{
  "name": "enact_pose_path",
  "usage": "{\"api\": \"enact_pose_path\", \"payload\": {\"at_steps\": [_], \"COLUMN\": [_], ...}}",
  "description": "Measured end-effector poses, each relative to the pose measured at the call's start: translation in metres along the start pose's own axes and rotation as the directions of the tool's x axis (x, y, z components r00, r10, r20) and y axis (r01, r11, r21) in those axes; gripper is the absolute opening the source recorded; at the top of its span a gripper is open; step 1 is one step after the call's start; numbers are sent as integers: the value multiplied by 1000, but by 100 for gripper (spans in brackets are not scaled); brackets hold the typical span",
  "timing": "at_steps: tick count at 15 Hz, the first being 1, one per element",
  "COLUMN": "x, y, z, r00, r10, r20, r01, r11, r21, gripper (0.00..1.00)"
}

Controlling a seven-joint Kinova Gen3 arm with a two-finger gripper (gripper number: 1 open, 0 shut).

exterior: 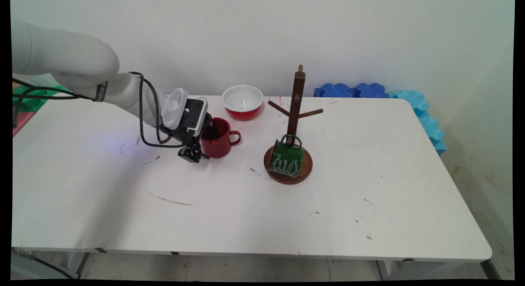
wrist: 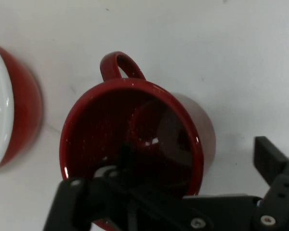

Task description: Place the picked object on the table

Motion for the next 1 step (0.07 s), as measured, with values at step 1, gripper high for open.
{"api": "enact_pose_path", "payload": {"at_steps": [1], "x": [0], "y": [0], "z": [0], "r00": [1000], "r10": [3], "r20": [0], "r01": [-3], "r11": [1000], "r21": [1], "gripper": [100]}}
